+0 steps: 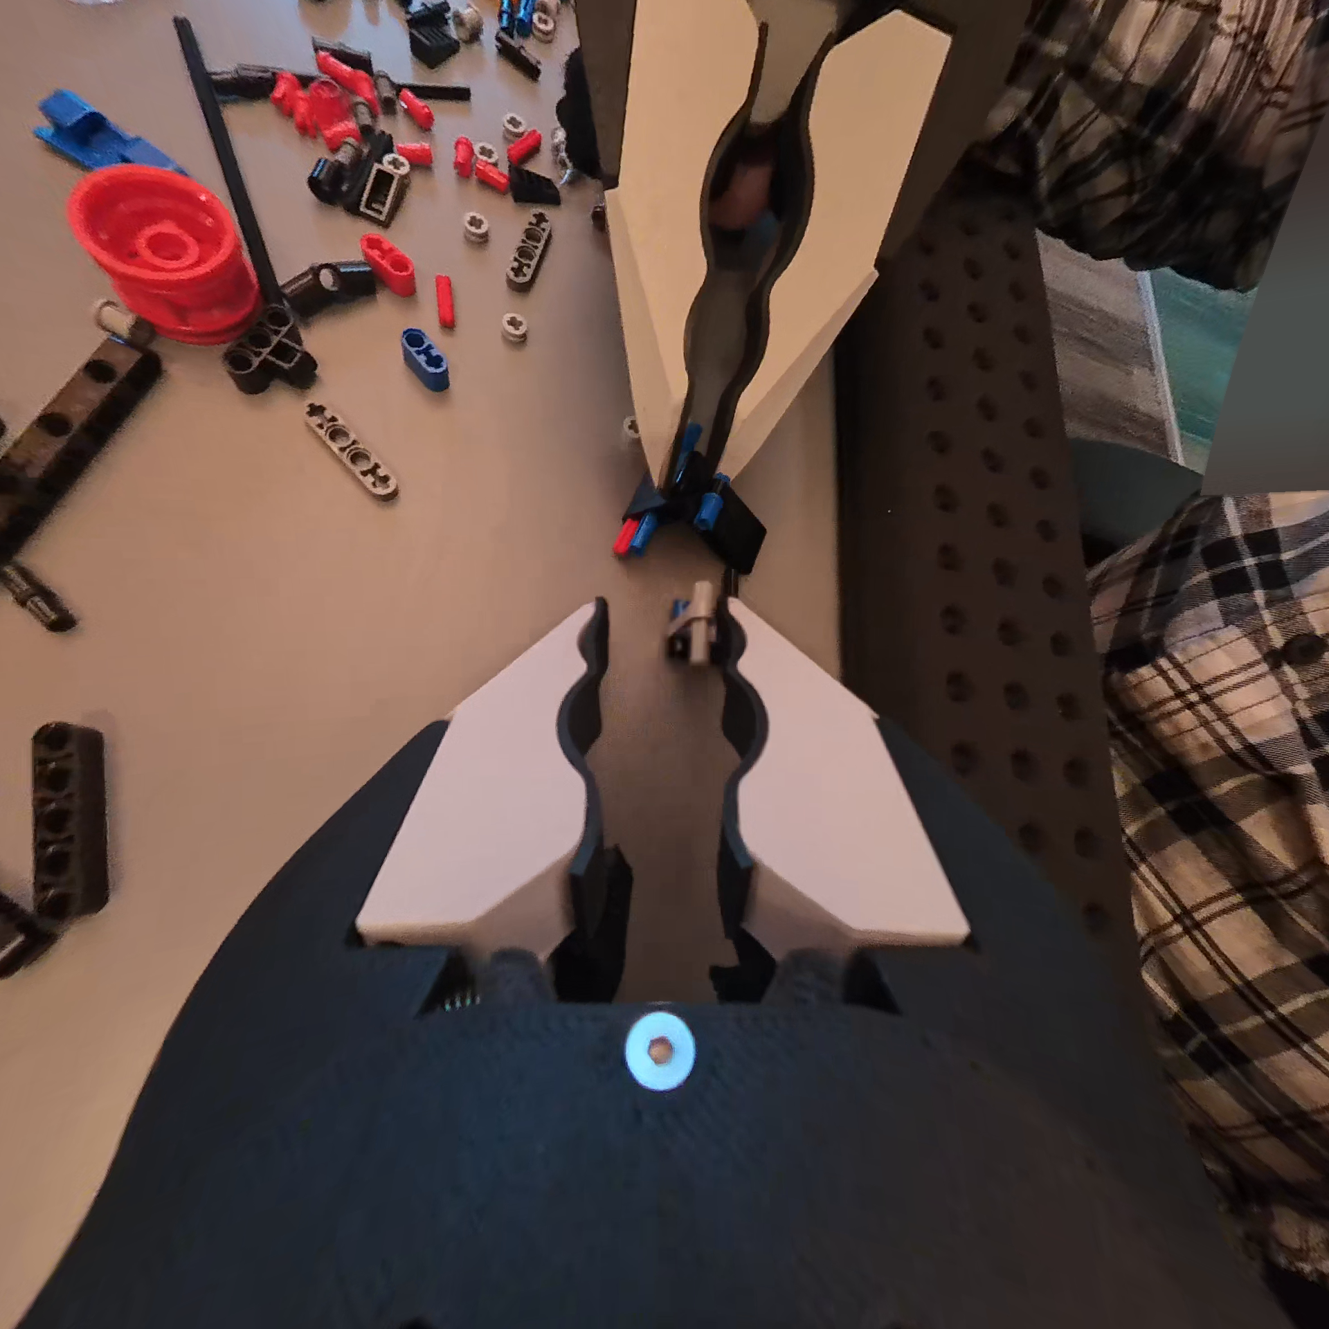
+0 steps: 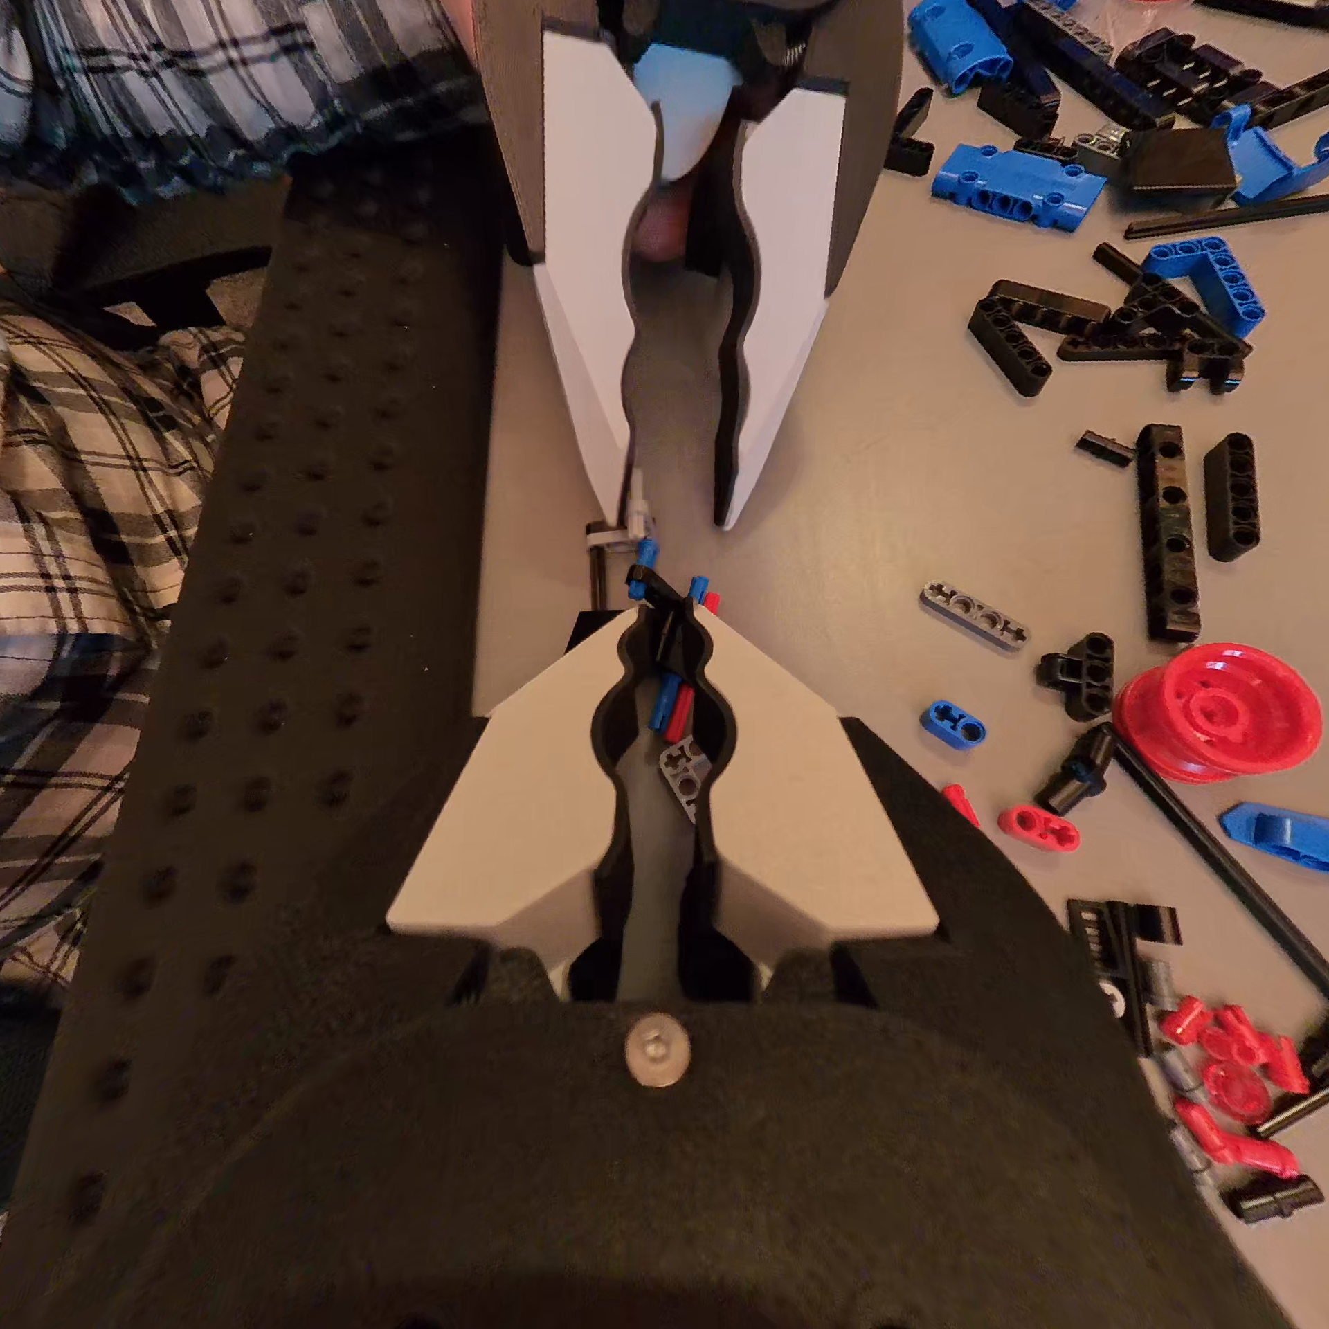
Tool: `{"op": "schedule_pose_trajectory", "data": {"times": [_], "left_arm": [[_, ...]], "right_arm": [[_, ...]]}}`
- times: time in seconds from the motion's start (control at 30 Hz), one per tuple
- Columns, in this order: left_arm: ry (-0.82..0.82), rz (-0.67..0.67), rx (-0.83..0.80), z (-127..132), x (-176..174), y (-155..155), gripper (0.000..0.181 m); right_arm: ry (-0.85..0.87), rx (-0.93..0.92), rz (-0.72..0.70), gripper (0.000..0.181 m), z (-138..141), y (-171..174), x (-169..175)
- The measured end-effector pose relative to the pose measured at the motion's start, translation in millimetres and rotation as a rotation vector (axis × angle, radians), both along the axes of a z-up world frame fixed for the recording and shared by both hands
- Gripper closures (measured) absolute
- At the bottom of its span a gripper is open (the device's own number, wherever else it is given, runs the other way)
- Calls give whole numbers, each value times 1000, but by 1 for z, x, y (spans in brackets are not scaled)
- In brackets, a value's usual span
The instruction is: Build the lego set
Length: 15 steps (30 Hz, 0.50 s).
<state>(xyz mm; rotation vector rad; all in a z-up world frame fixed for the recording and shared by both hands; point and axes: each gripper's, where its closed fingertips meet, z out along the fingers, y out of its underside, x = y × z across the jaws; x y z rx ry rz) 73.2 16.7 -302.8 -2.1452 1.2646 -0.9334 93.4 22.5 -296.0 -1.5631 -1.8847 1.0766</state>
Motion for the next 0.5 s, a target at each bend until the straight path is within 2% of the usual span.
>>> {"op": "schedule_pose_trajectory", "data": {"times": [0.13, 0.2, 0.23, 0.33, 0.4, 0.5], "left_arm": [[36, -34, -26, -7, 0, -10, 158], [45, -27, -25, -7, 1, -10, 167], [46, -23, -18, -7, 0, -10, 172], [61, -26, 43, -5, -1, -6, 174], [35, -67, 130, 5, 5, -9, 174], [66, -149, 372, 16, 17, -12, 175]], "right_arm": [[0, 6, 6, 175, 0, -2, 0], [1, 8, 9, 175, 0, -3, 0], [1, 7, 9, 175, 0, -3, 0], [1, 2, 7, 175, 0, -4, -1], [3, 3, 8, 175, 0, -4, 0], [6, 1, 21, 175, 0, -5, 1]]}}
